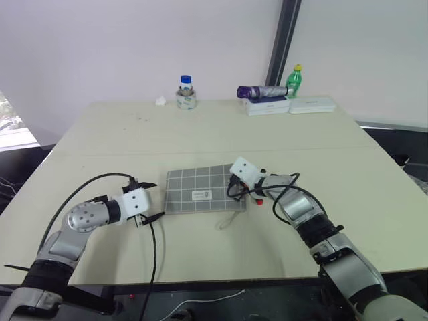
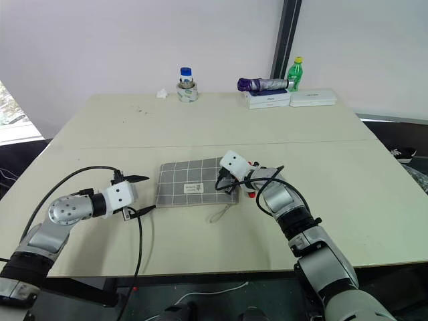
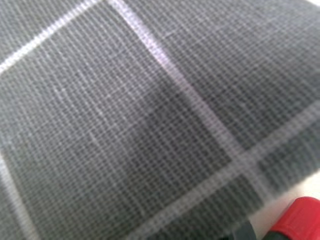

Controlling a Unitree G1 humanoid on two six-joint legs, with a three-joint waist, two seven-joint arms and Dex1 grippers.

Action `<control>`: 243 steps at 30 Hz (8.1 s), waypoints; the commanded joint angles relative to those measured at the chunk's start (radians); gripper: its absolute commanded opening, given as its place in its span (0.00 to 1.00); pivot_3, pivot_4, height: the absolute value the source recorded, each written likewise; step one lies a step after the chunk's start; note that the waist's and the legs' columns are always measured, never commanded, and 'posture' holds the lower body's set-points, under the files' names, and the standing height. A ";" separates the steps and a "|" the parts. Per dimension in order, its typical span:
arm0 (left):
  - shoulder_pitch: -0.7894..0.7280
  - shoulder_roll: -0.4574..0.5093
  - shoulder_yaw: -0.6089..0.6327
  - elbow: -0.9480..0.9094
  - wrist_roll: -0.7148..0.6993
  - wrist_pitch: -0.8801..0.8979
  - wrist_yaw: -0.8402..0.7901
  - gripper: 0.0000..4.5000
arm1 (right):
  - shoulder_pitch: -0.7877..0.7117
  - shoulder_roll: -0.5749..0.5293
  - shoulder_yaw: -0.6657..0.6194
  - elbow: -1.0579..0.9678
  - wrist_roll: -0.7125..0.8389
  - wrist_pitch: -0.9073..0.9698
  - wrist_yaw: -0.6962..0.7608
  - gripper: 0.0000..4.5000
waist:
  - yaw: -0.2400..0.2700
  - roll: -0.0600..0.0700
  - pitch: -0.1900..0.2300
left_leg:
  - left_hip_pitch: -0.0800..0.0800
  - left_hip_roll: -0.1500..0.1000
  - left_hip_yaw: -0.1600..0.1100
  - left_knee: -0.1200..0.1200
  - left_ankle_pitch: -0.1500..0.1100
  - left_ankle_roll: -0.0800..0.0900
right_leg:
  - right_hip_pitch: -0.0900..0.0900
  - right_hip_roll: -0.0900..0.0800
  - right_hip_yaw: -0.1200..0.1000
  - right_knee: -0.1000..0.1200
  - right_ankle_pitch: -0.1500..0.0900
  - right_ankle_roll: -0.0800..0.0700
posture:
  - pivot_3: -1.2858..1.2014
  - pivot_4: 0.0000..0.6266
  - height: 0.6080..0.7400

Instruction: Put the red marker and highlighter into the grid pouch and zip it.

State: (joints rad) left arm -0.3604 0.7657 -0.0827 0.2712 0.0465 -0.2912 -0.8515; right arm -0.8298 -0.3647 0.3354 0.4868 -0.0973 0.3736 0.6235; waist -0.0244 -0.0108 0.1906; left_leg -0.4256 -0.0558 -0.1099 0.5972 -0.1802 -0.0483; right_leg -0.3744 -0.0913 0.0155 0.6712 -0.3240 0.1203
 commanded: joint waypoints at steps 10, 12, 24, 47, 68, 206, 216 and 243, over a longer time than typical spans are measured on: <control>0.021 0.149 0.064 -0.002 0.006 -0.061 -0.034 1.00 | -0.013 -0.010 -0.038 -0.005 -0.011 -0.031 0.025 0.01 | -0.020 0.000 0.000 | 0.000 0.000 -0.001 -0.001 0.000 0.000 | -0.001 0.001 0.000 0.000 0.000 0.000 | 0.52 0.24 1.00; 0.008 0.146 0.039 0.025 0.039 -0.095 -0.026 1.00 | -0.010 -0.005 -0.038 -0.010 -0.011 -0.030 0.024 0.01 | -0.020 0.000 0.000 | 0.000 0.000 0.000 -0.001 0.000 0.000 | -0.001 0.001 0.000 0.000 0.000 0.000 | 0.52 0.24 1.00; -0.161 0.077 -0.133 0.267 0.324 -0.433 0.152 1.00 | -0.010 0.016 -0.039 -0.022 -0.019 -0.026 0.028 0.01 | -0.012 0.001 0.000 | 0.002 0.000 0.000 0.000 0.001 -0.002 | 0.000 0.001 0.000 0.005 0.000 0.000 | 0.52 0.24 1.00; -0.176 0.091 -0.128 0.329 0.158 -0.574 0.089 1.00 | -0.007 0.023 -0.036 -0.009 -0.028 -0.041 0.051 0.01 | -0.024 0.001 0.000 | 0.002 0.000 0.000 0.001 0.002 -0.003 | -0.002 0.002 0.002 0.010 0.000 0.000 | 0.52 0.24 1.00; 0.031 0.028 -0.132 0.077 0.093 -0.543 0.084 0.88 | 0.014 0.047 -0.038 -0.032 -0.036 -0.025 0.050 0.00 | -0.020 0.001 0.000 | 0.001 0.001 0.001 0.000 0.002 -0.003 | -0.005 0.003 0.005 0.012 0.000 0.000 | 0.52 0.24 1.00; 0.152 -0.364 0.107 -0.446 -0.138 0.332 0.401 0.00 | 0.220 -0.026 -0.314 -0.490 0.307 0.595 -0.208 0.64 | 0.008 0.000 0.000 | -0.001 0.001 0.001 -0.001 0.002 -0.003 | -0.006 0.001 0.005 0.007 -0.001 -0.001 | 0.52 0.24 1.00; 0.152 -0.389 0.090 -0.422 -0.137 0.317 0.397 0.00 | 0.221 -0.174 -0.224 -0.603 0.238 0.435 -0.119 0.07 | 0.008 0.000 0.000 | -0.001 0.001 0.001 -0.001 0.002 -0.003 | -0.006 0.001 0.005 0.007 -0.001 -0.001 | 0.52 0.24 1.00; 0.181 -0.418 0.026 -0.476 -0.152 0.329 0.323 0.00 | 0.209 -0.369 -0.153 -0.734 0.163 0.162 0.165 0.07 | 0.011 0.000 0.000 | -0.001 0.002 0.000 -0.001 0.001 -0.002 | -0.001 0.001 0.002 -0.002 0.000 -0.001 | 0.52 0.24 1.00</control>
State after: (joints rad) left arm -0.1806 0.3444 -0.0510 -0.1606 -0.0995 0.0533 -0.5231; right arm -0.5981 -0.7244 0.1857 -0.2046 0.0804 0.5578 0.7805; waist -0.0139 -0.0112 0.1910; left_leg -0.4269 -0.0542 -0.1101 0.5960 -0.1788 -0.0506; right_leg -0.3755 -0.0902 0.0179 0.6694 -0.3243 0.1197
